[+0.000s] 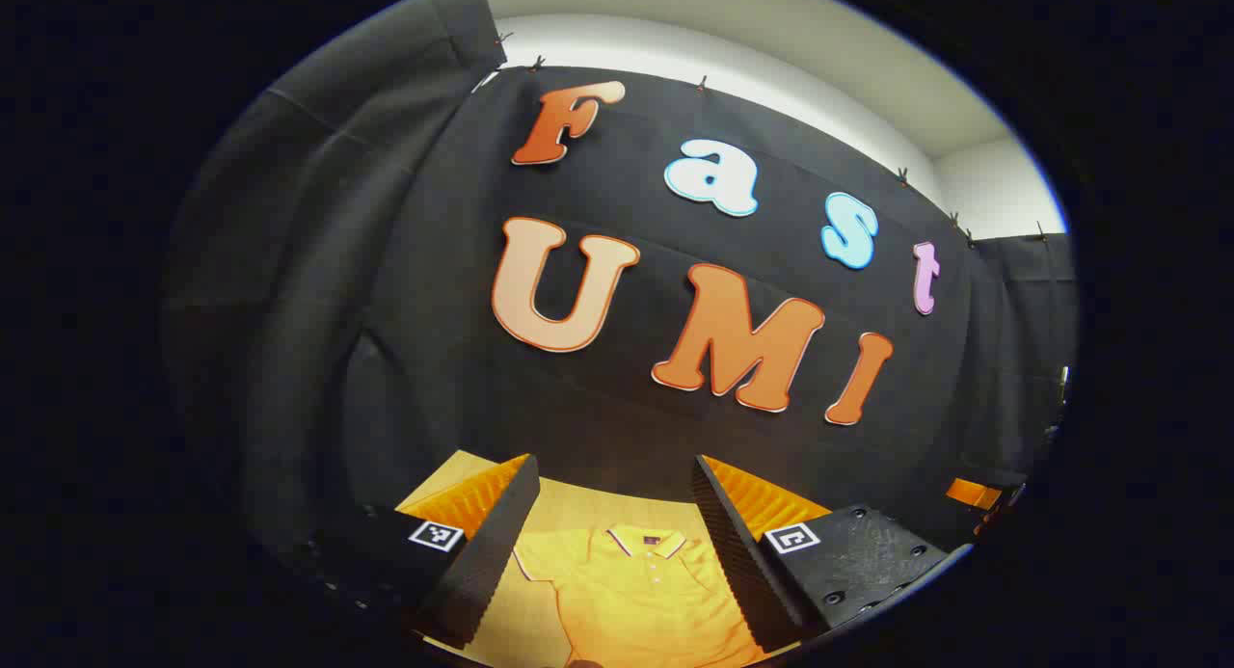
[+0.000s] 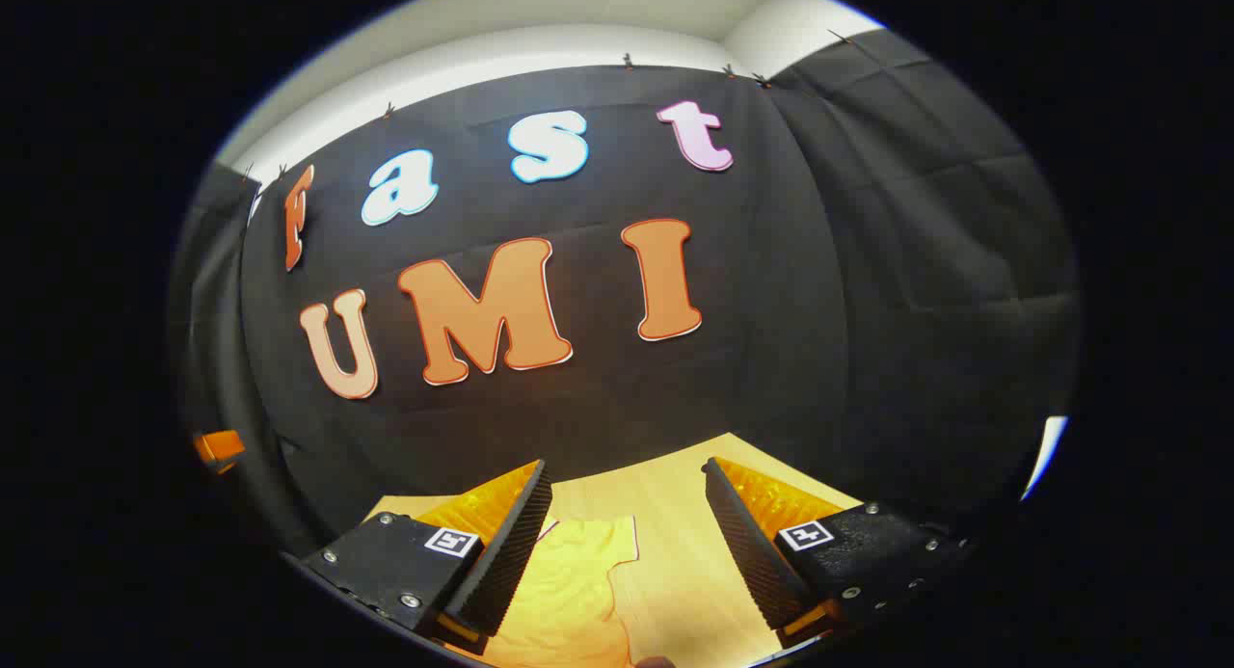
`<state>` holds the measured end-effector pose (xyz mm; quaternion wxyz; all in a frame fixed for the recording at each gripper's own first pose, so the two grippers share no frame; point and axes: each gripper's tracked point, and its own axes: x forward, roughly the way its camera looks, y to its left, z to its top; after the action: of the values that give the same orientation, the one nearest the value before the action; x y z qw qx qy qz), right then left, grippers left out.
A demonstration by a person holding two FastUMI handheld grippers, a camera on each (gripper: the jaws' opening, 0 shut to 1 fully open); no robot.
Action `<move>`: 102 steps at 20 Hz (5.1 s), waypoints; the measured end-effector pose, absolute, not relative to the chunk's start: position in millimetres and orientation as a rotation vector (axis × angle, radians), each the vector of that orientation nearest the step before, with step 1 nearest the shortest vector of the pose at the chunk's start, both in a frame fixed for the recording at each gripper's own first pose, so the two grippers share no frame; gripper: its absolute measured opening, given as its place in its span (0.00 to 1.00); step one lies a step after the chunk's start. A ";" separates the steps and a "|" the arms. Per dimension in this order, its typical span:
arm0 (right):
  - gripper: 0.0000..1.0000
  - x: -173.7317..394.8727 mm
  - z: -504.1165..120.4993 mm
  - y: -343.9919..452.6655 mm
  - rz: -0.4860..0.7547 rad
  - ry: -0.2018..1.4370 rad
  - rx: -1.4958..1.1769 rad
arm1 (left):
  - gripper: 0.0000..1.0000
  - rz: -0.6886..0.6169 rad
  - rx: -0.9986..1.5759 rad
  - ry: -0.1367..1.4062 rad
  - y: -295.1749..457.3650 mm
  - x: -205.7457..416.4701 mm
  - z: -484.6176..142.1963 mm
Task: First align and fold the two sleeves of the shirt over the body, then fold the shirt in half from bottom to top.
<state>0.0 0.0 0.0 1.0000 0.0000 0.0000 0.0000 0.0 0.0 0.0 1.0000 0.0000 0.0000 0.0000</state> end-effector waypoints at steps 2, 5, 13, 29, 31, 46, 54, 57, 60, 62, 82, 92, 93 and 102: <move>0.97 4.4 -2.0 8.7 0.017 0.014 0.002 | 0.97 0.056 0.063 -0.002 15.9 10.5 -0.4; 0.97 23.2 -7.0 20.1 0.067 0.023 0.029 | 0.97 0.066 0.108 -0.017 4.5 26.8 0.1; 0.98 96.1 1.1 14.3 0.138 0.014 -0.072 | 0.98 0.134 0.217 -0.090 -48.3 73.3 18.8; 1.00 188.6 -39.5 14.6 0.093 0.145 -0.074 | 0.97 0.160 0.247 -0.041 -44.9 135.3 -0.9; 0.98 203.0 -55.2 18.8 0.099 0.229 -0.076 | 0.98 0.147 0.244 -0.036 -40.6 143.1 -3.1; 0.99 303.4 -253.9 -2.1 0.013 0.944 -0.246 | 0.98 0.267 0.154 0.072 54.3 154.6 -43.7; 1.00 316.1 -346.5 -13.1 -0.059 1.172 -0.244 | 0.98 0.304 0.178 0.126 70.2 161.5 -62.0; 1.00 310.3 -362.7 -18.5 -0.064 1.212 -0.308 | 0.98 0.312 0.203 0.141 74.0 160.5 -67.0; 1.00 305.0 -372.2 -15.4 -0.042 1.254 -0.298 | 0.98 0.323 0.202 0.161 77.1 160.7 -72.8; 0.99 307.3 -373.7 -14.2 -0.044 1.248 -0.294 | 0.98 0.323 0.200 0.168 79.1 159.3 -74.4; 0.10 276.4 -342.9 20.0 -0.054 1.102 -0.074 | 0.97 0.294 0.208 0.183 102.1 118.7 -69.0; 0.10 253.3 -255.9 131.6 0.144 0.958 -0.144 | 0.97 0.259 0.166 0.139 124.2 103.2 -53.3; 0.10 249.3 -255.4 143.2 0.158 0.956 -0.156 | 0.97 0.262 0.163 0.135 129.1 99.6 -52.2; 0.10 214.5 -283.1 222.1 0.265 1.008 -0.252 | 0.98 0.321 0.145 0.147 183.1 66.8 -51.2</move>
<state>214.5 222.1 -283.1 0.8597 -0.1198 0.4802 0.1263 66.8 183.1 -51.2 0.9818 0.0718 0.0731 0.1598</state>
